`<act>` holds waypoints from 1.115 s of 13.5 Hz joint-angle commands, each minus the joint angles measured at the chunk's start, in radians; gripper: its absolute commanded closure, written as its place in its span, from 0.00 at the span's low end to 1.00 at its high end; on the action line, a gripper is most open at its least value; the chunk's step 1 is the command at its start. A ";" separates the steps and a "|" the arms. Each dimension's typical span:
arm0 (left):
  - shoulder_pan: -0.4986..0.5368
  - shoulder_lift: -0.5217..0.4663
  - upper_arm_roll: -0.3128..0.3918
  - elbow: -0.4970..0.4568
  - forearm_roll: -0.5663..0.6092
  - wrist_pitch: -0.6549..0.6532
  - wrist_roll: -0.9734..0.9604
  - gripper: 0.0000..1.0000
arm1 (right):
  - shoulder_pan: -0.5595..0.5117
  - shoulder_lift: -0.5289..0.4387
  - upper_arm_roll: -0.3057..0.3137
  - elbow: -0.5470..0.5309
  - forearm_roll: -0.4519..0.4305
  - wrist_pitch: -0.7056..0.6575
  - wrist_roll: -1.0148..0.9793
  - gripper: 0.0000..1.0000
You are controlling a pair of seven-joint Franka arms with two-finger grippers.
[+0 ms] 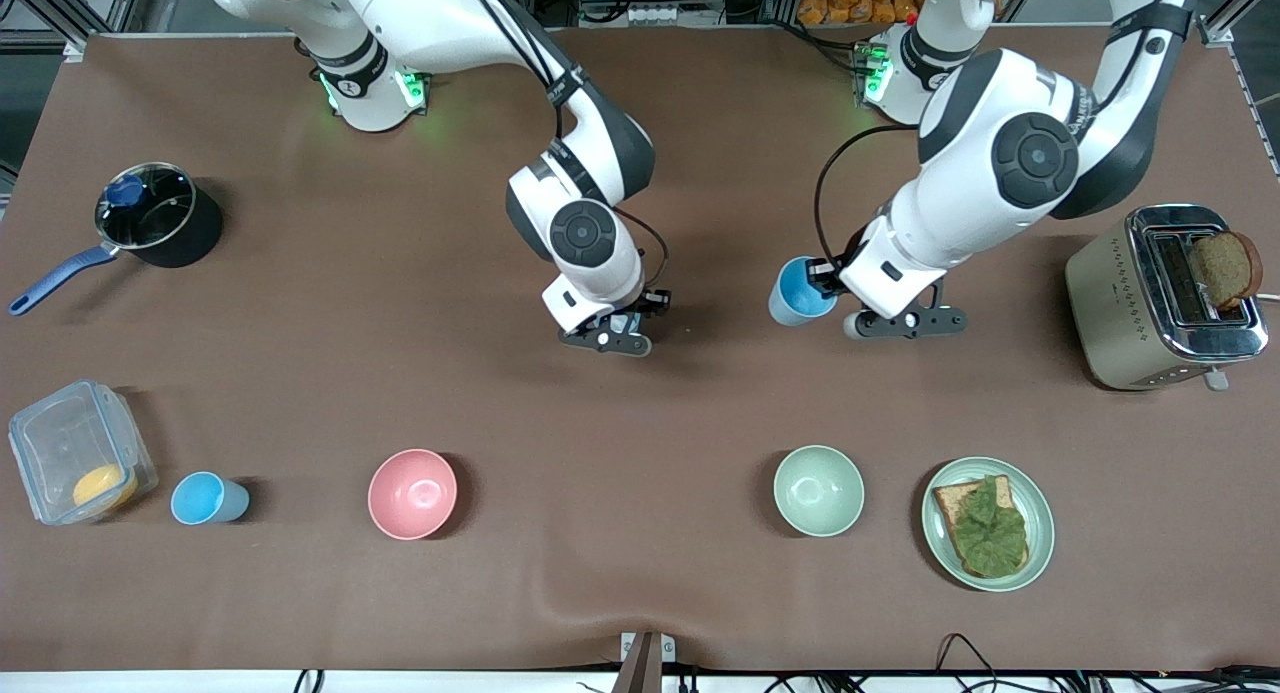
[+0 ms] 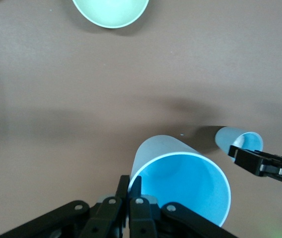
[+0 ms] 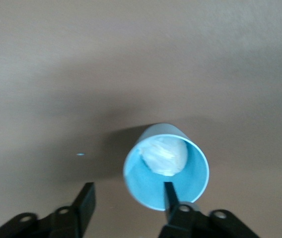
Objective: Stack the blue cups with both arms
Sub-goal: 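Set the right gripper's cup down while the left gripper brings its cup over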
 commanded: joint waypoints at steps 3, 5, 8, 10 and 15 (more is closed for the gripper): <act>-0.061 0.036 -0.001 0.023 -0.007 0.037 -0.078 1.00 | -0.046 -0.128 -0.030 0.029 0.014 -0.274 -0.003 0.00; -0.104 0.065 0.000 0.045 -0.003 0.047 -0.133 1.00 | -0.088 -0.188 -0.031 0.028 0.014 -0.351 -0.023 0.00; -0.173 0.120 0.000 0.084 0.080 0.060 -0.230 1.00 | -0.166 -0.241 -0.031 0.023 0.004 -0.470 -0.153 0.00; -0.238 0.180 0.002 0.133 0.092 0.087 -0.287 1.00 | -0.204 -0.277 -0.045 0.020 -0.006 -0.503 -0.181 0.00; -0.337 0.296 0.008 0.190 0.149 0.179 -0.388 1.00 | -0.305 -0.327 -0.102 0.016 -0.073 -0.644 -0.348 0.00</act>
